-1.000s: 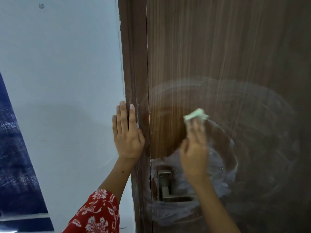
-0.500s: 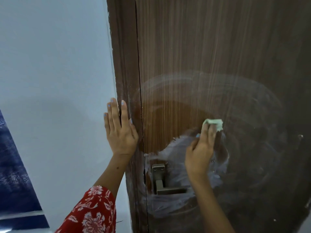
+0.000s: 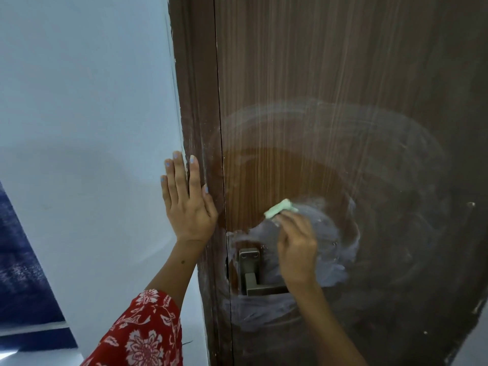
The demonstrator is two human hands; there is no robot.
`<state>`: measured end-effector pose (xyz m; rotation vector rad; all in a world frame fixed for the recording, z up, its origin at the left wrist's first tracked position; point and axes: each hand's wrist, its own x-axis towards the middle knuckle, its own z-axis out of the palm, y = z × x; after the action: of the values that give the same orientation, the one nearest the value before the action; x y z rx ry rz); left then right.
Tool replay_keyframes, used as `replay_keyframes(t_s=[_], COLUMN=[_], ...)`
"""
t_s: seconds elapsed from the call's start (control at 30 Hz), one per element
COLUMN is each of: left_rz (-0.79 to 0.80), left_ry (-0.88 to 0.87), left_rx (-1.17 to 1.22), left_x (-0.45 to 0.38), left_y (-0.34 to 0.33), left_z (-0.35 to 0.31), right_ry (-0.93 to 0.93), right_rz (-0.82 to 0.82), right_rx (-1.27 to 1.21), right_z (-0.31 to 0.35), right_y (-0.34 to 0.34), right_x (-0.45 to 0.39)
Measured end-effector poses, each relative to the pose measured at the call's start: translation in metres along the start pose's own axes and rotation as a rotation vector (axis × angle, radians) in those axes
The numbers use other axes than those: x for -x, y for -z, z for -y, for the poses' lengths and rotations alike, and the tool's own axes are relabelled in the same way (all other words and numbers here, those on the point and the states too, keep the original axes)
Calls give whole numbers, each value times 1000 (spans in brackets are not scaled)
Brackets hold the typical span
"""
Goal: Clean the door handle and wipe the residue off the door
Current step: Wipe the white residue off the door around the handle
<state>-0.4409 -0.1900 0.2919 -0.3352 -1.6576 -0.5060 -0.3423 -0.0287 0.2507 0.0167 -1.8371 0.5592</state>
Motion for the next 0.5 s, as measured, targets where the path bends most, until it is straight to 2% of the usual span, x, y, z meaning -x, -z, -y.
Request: replay_keyframes(t_s=[0.07,0.13,0.23,0.3,0.43,0.5], left_rz=[-10,-17,-22,-18,-23,-22], left_ry=[0,2,1,6,15,12], left_rx=[5,12,18,22,34,43], left_x=[0,0,1,1,0,1], left_y=[0,-1,-1,-1,-1,-1], left_z=[-1,-1,1,2,0,0], right_ry=[-196,-258,-43,28,-343,-287], right_rz=[-150,-222,-25,22,-207,-106], right_rx=[-84,-119,-54,-19,-160,-159], right_z=[-5,0,13,4,-6,8], right_y=[5,3,-9,-6,-1,-8], right_x=[-9,-18,-9,0,-6,-2])
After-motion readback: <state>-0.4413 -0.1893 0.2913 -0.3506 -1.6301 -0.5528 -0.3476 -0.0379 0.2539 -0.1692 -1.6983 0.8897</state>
